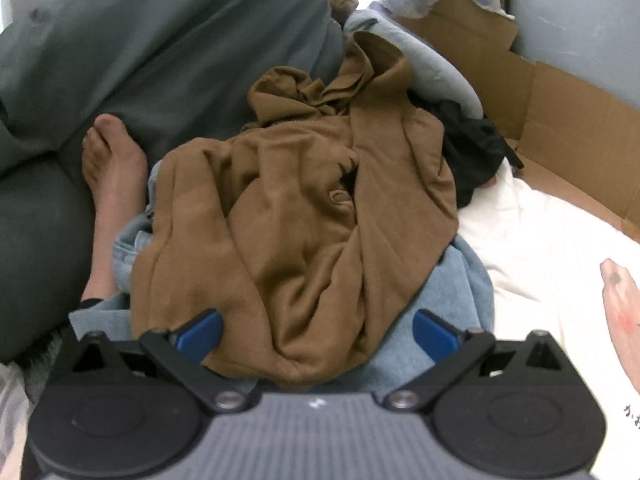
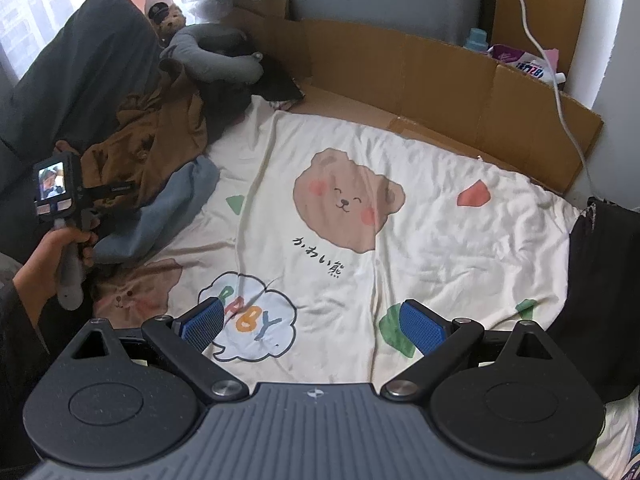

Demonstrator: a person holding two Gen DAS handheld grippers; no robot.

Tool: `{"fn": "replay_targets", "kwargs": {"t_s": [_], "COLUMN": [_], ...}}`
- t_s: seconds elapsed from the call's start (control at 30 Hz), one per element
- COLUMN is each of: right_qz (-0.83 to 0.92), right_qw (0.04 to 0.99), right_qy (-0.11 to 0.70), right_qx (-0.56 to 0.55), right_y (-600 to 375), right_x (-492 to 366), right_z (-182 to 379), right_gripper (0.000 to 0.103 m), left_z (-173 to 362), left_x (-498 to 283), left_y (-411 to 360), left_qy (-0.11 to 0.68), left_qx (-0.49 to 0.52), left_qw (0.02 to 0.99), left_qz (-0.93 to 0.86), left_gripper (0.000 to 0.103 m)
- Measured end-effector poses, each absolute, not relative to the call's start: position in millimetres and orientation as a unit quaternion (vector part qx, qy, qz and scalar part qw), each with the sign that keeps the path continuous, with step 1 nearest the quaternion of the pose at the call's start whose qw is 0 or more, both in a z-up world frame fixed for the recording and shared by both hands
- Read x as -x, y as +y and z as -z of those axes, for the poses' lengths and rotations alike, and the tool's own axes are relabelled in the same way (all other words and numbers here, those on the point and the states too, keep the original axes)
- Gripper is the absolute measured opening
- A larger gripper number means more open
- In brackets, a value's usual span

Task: Fold clothes
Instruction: 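Move the left tool toward the brown garment in the clothes pile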

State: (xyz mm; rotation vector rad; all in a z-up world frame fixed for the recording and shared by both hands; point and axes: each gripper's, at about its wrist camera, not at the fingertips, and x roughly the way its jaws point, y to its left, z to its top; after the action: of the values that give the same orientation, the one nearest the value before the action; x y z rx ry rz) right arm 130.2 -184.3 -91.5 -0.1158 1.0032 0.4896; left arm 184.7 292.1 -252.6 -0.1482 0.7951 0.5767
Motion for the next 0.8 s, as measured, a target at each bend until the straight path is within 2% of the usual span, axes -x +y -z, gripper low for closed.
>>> {"fn": "replay_targets", "kwargs": {"t_s": [0.03, 0.1, 0.13, 0.27, 0.33, 0.37, 0.4, 0.57, 0.8], "right_qz": [-0.235, -0.242, -0.243, -0.24, -0.233, -0.228, -0.223, -0.212, -0.235], "right_qw": [0.846, 0.844, 0.843, 0.842, 0.84, 0.84, 0.839, 0.836, 0.833], "right_qy": [0.476, 0.477, 0.477, 0.482, 0.488, 0.492, 0.496, 0.506, 0.5], "right_qx": [0.055, 0.052, 0.051, 0.038, 0.03, 0.026, 0.022, 0.011, 0.011], "right_y": [-184, -183, -183, -183, -184, -184, -185, -184, -173], "right_x": [-130, -130, -130, -139, -146, -149, -152, -161, -161], "right_z": [93, 96, 98, 111, 119, 123, 127, 140, 144], "right_gripper": [0.097, 0.097, 0.097, 0.097, 0.097, 0.097, 0.097, 0.097, 0.097], "left_z": [253, 252, 252, 256, 255, 255, 252, 237, 227], "left_x": [-182, -178, -176, -170, -166, -164, -161, -145, -134], "left_y": [291, 291, 293, 306, 313, 316, 318, 317, 309], "left_qy": [0.377, 0.365, 0.36, 0.348, 0.335, 0.328, 0.318, 0.263, 0.243], "left_qx": [0.069, 0.066, 0.069, 0.094, 0.111, 0.12, 0.13, 0.159, 0.162], "left_qw": [0.881, 0.885, 0.886, 0.881, 0.883, 0.885, 0.891, 0.913, 0.924], "left_qz": [-0.277, -0.281, -0.284, -0.305, -0.308, -0.307, -0.298, -0.268, -0.246], "left_gripper": [0.098, 0.083, 0.08, 0.04, 0.032, 0.022, 0.002, 0.0, 0.0]}}
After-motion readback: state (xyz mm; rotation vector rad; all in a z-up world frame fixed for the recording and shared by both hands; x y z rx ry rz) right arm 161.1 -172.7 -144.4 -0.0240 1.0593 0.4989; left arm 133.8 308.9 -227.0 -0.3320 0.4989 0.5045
